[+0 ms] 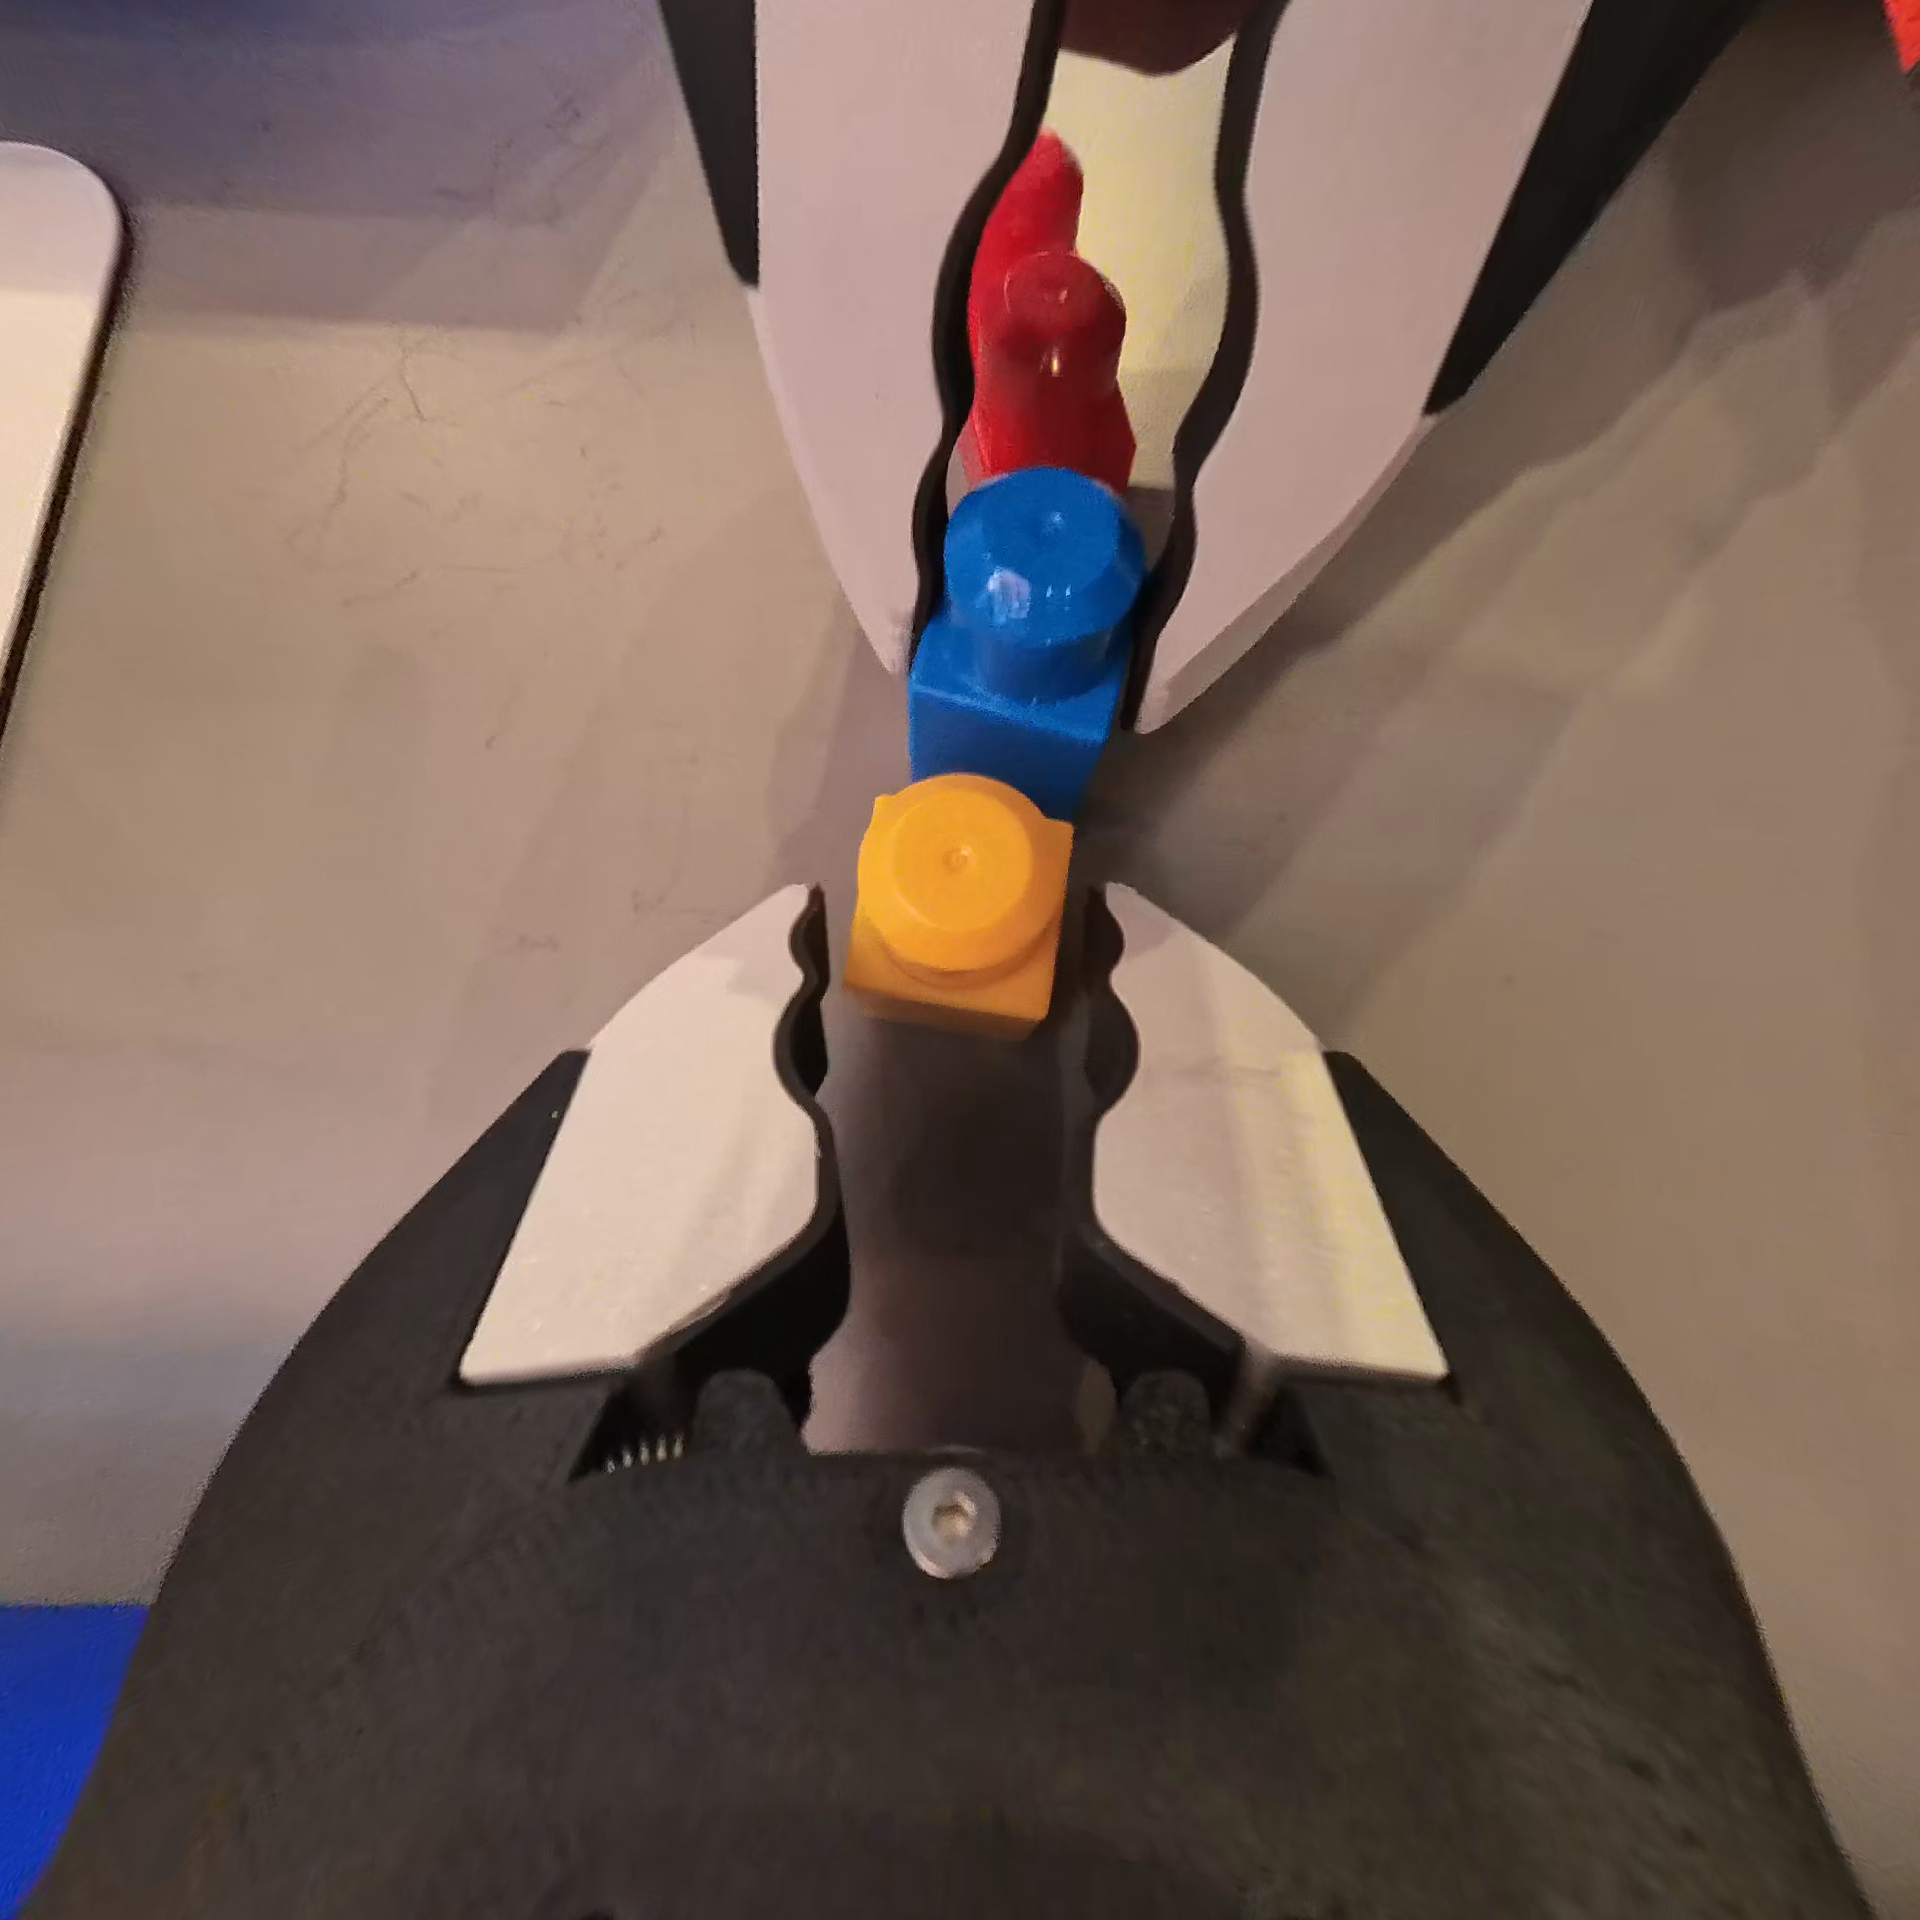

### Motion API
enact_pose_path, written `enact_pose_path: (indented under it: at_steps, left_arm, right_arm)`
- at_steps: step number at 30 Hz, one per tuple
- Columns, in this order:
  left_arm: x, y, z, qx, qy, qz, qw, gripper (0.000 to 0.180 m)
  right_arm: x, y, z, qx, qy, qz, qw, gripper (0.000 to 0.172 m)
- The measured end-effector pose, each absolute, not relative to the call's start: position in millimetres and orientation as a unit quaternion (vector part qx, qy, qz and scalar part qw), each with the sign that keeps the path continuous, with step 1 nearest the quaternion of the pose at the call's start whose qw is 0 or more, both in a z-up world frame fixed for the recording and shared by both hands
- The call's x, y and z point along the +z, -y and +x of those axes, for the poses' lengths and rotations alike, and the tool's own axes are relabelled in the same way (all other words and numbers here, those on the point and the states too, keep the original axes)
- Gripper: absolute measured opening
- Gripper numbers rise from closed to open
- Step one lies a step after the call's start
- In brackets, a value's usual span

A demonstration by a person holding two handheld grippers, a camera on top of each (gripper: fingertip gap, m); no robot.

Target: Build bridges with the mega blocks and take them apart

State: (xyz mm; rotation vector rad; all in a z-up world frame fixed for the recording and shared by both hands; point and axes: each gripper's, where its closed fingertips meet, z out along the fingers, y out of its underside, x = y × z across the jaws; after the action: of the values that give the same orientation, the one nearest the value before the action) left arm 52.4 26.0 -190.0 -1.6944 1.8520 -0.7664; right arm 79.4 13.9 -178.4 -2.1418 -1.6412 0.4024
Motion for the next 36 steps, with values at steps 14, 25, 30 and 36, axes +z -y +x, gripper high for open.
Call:
enact_pose_path:
  at_steps: [14,25,30,36]
  left_arm:
    - [-69.3,-10.5,74.1,-0.474,-0.533,-0.563,0.418,0.048]
    - [-23.6,-2.7,98.1,-0.585,-0.426,-0.521,0.452,0.044]
    - [-23.2,-2.7,100.9,-0.604,-0.410,-0.516,0.449,0.028]
    - [-21.2,-4.7,97.7,-0.619,-0.396,-0.507,0.451,0.012]
  right_arm:
    - [-48.4,-32.3,95.7,0.450,0.403,-0.643,0.471,0.036]
    - [-20.2,-32.0,104.3,0.527,0.348,-0.558,0.538,0.036]
    - [-19.0,-27.9,97.3,0.517,0.358,-0.548,0.552,0.036]
    - [-16.9,-24.0,92.8,0.514,0.361,-0.537,0.563,0.036]
